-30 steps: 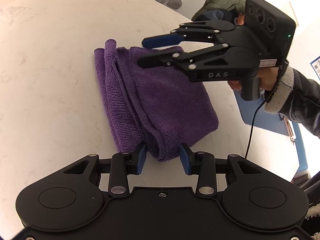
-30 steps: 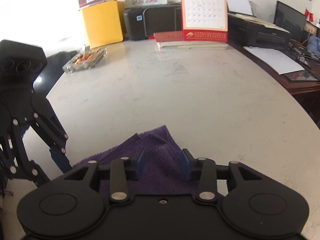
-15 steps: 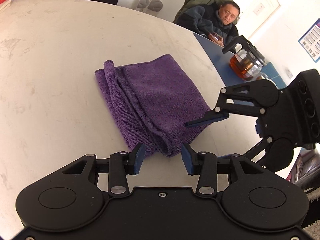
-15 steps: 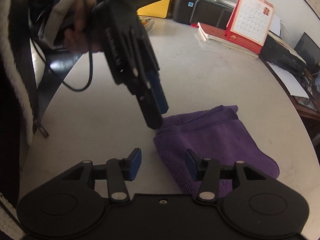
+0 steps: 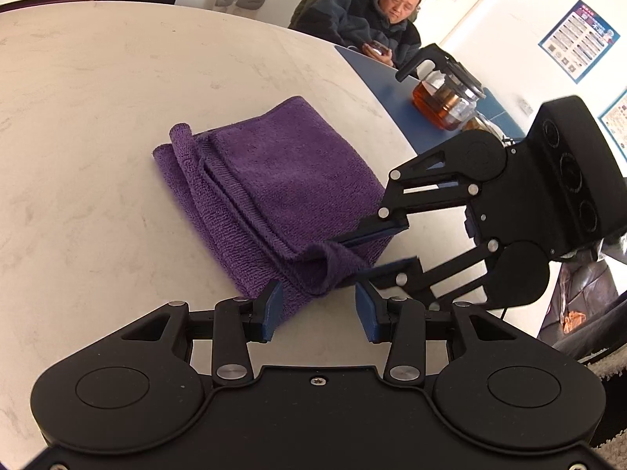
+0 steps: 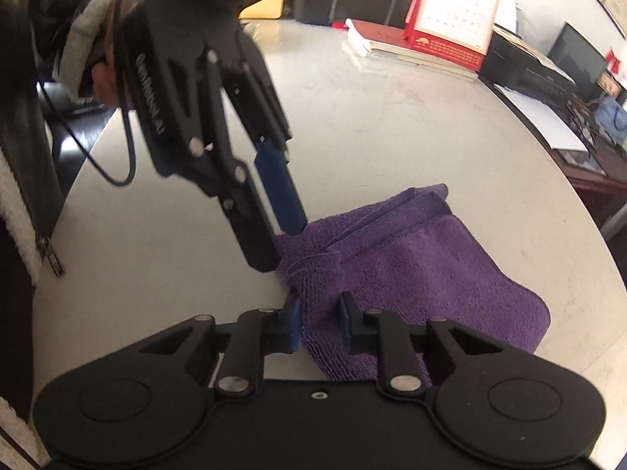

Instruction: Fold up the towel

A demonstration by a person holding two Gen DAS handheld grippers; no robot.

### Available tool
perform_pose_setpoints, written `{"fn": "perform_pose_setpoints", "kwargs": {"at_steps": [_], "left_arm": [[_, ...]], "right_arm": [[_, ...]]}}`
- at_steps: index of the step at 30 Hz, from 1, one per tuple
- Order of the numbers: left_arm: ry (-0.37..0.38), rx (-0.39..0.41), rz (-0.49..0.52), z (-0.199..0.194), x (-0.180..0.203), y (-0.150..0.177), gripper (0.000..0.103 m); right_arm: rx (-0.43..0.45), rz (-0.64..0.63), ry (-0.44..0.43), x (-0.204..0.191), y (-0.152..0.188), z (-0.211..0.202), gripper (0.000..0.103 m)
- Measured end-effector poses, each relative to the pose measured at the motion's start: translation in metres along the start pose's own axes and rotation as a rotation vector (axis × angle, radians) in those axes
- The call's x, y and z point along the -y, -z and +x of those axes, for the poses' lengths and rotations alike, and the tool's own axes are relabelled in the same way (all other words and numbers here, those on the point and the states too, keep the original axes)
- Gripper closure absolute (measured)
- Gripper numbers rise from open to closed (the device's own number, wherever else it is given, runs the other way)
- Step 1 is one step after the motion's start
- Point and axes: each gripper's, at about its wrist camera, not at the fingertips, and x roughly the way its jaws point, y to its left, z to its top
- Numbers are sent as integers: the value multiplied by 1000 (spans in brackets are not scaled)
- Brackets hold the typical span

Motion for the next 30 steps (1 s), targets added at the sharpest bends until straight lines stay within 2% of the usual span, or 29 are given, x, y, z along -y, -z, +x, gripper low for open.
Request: {"fn": "perform_pose_setpoints", "kwargs": {"at_steps": [6, 9, 11, 14, 16, 18, 21, 23, 27, 30], "left_arm": [[28, -36, 11, 13, -3, 1, 62], [35, -36, 11, 14, -3, 2, 60], [36, -36, 10, 14, -3, 2, 60], [33, -38, 15, 14, -1, 2, 60], [30, -38, 17, 15, 0, 2, 60], [29, -36, 13, 15, 0, 2, 59], [30, -33, 7, 15, 1, 3, 59], [30, -34, 9, 16, 1, 2, 59], [32, -34, 11, 16, 1, 2, 59], [35, -31, 8, 13, -2, 2, 59]], "right_arm": [[59, 236, -24, 36, 0, -5, 97], [159, 463, -68, 66, 3, -18, 98], [227, 559, -64, 82, 3, -31, 98], [396, 656, -46, 101, -4, -63, 98], [464, 649, -38, 103, -10, -72, 98], [420, 597, -68, 94, -15, -58, 98], [263, 462, -136, 69, -15, -16, 98], [203, 436, -177, 60, -12, 0, 98], [157, 398, -208, 54, -12, 7, 98], [182, 373, -212, 52, -19, -4, 98]]}}
